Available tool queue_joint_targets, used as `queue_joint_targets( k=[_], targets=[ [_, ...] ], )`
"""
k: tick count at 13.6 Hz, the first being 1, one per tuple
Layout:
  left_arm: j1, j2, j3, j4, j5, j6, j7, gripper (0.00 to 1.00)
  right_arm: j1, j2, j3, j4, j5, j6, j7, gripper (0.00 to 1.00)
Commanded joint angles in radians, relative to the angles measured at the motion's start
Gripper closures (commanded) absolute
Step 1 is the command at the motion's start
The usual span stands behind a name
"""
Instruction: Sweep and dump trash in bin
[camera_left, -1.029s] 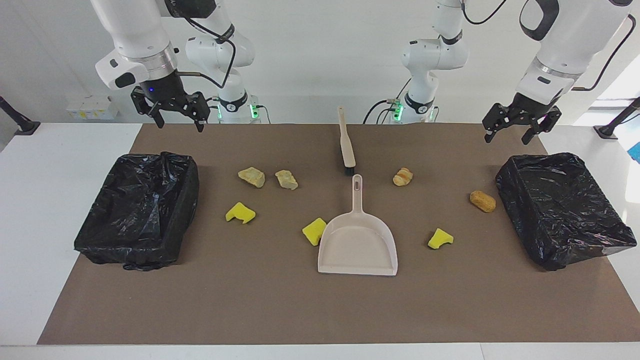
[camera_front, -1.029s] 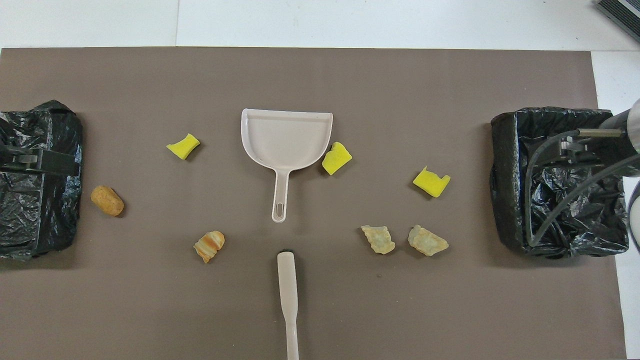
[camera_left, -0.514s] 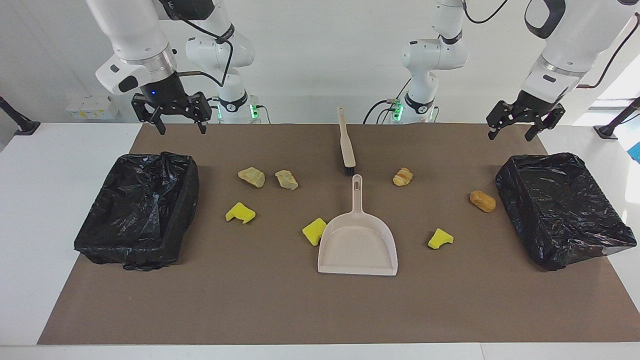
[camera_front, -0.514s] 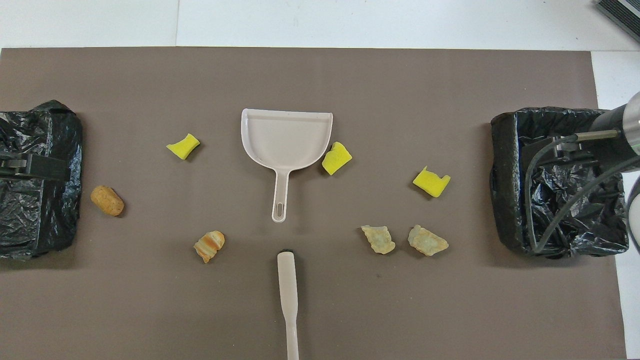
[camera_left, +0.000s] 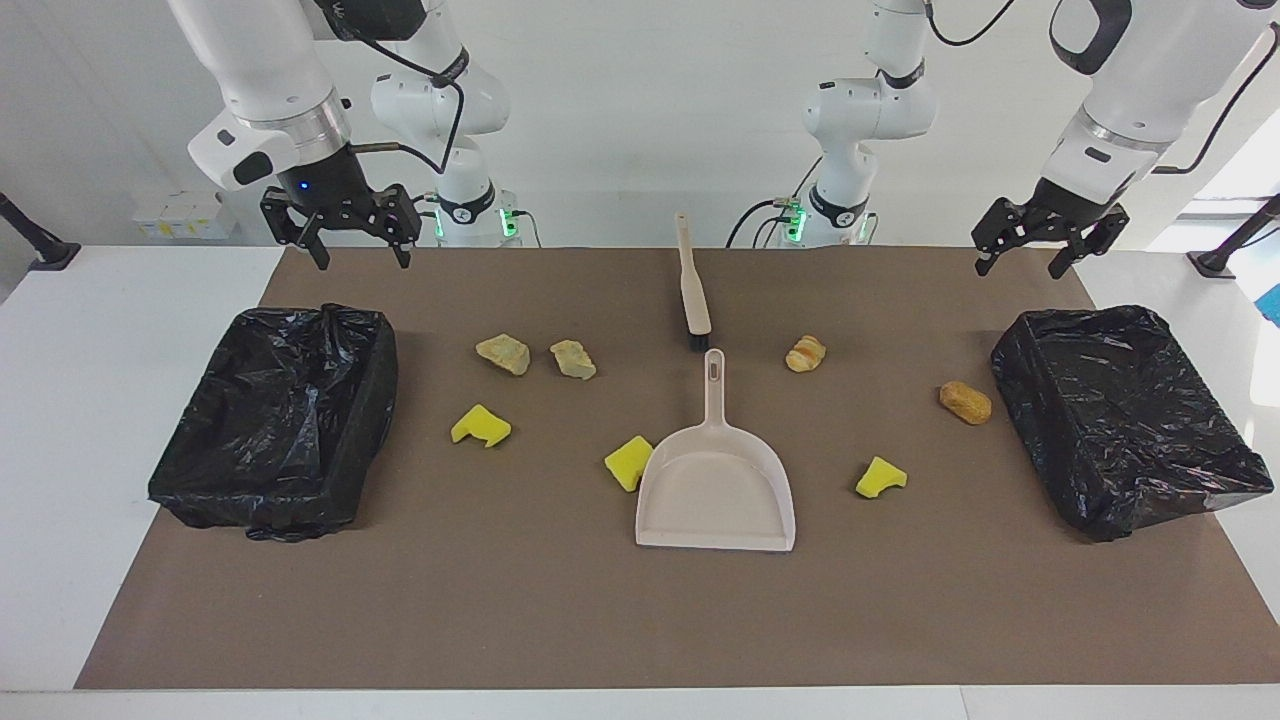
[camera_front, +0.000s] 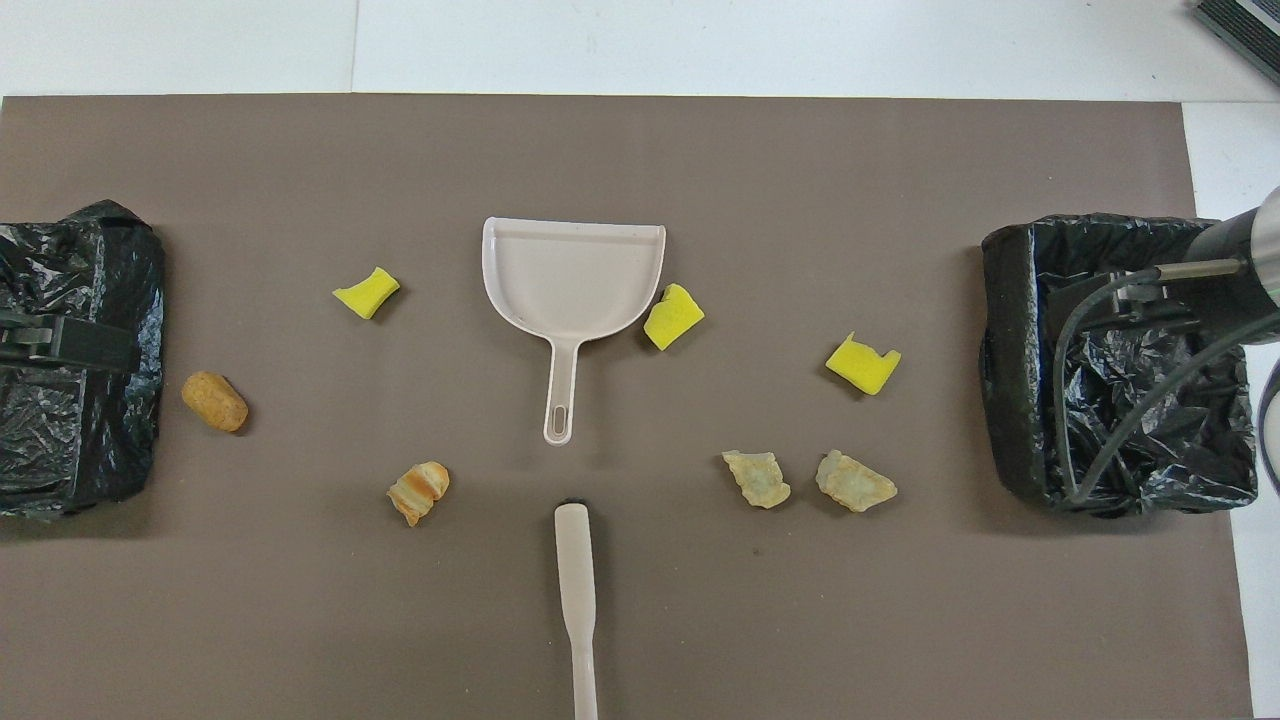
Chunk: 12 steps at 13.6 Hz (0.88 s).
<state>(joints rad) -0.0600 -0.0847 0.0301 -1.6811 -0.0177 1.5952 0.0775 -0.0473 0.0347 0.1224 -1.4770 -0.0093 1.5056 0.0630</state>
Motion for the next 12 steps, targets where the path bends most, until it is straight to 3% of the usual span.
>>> queue_joint_targets(
  k=[1, 4, 7, 10, 12],
  targets=[
    [-0.021, -0.036, -0.013, -0.032, 0.01, -0.026, -0.004, 0.0, -0.025, -0.016, 0.002, -0.032, 0.008, 0.042, -0.023, 0.0],
    [-0.098, -0.084, -0.013, -0.133, 0.001, 0.003, -0.045, 0.0, -0.023, -0.021, 0.002, -0.058, 0.006, 0.094, -0.022, 0.0],
    [-0.194, -0.196, -0.013, -0.345, -0.001, 0.176, -0.139, 0.0, 0.029, -0.006, 0.011, -0.063, 0.0, 0.139, 0.093, 0.0],
    [-0.27, -0.204, -0.015, -0.408, -0.005, 0.193, -0.156, 0.0, 0.099, 0.02, 0.013, -0.057, -0.001, 0.172, 0.135, 0.0],
    [-0.322, -0.204, -0.015, -0.452, -0.01, 0.226, -0.159, 0.0, 0.199, 0.068, 0.013, -0.046, -0.046, 0.203, 0.226, 0.0]
  ],
)
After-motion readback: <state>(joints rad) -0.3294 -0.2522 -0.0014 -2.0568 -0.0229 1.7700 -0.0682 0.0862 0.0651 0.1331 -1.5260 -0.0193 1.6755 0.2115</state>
